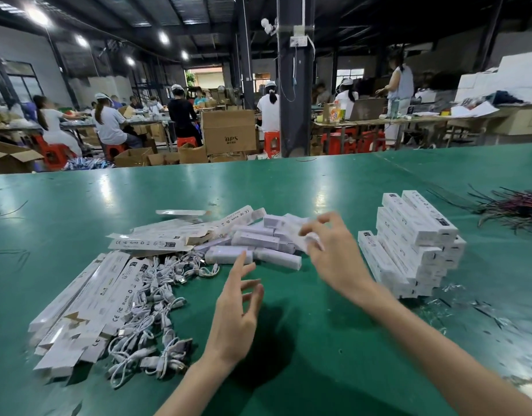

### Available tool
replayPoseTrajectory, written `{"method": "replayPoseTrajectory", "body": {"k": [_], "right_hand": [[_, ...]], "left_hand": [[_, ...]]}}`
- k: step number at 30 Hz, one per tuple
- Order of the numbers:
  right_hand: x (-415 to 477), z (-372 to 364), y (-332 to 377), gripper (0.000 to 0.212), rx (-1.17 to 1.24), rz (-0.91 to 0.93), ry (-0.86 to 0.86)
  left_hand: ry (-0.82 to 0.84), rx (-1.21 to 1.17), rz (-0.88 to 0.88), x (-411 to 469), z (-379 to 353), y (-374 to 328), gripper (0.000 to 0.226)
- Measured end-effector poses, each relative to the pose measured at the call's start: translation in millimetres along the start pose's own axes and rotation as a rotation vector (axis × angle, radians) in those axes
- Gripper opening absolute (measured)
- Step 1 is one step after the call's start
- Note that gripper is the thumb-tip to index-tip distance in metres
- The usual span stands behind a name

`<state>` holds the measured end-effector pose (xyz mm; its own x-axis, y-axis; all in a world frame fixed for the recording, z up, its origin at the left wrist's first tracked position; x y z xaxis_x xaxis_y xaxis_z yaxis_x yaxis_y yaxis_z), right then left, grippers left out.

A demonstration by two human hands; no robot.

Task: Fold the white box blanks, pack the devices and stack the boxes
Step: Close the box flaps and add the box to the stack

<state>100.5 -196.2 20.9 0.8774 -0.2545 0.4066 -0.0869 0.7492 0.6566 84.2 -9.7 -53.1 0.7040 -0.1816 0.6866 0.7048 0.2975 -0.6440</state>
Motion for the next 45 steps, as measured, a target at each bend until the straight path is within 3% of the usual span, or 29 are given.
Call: {"method": "replayPoseTrajectory", "body": {"k": [4, 7, 13, 17, 31, 45], "right_hand": [[16, 20, -45, 0.024, -0.657, -0.064, -0.116], [13, 19, -65, 0.017, -0.738, -0.201, -0.069], [12, 14, -69, 0.007, -0.860, -0.267, -0.109], [14, 19, -74, 0.017, -0.955, -0.298, -0.117], [8, 11, -74, 0.043, -1.165, -0.333, -0.076], [7, 20, -67, 0.013, -0.829, -0.290, -0.162]], "left_hand": [[0.032, 0.095, -0.025, -1, -1, 0, 0.048], [0.064, 0.146, -0.057, -1, -2, -2, 0.036], [0.100, 0.189, -0.107, -2, -3, -5, 0.029], [0.117, 0.202, -0.121, -1, -5, -3, 0.026], [0.116, 0.242, -0.152, -1, -3, -1, 0.028], [0.104, 0.233, -0.148, 0, -1, -5, 0.030]]}}
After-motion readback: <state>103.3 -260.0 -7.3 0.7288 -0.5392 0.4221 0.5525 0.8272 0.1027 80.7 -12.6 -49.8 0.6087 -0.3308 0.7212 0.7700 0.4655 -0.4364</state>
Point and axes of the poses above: each hand's wrist, its own x-axis towards the middle knuckle, its own z-axis out of the back of the hand, y = z × x, the point moved 3 cm from there along x, towards the middle knuckle, and after that the axes turned 15 degrees about -z, right-handed, at the moved point
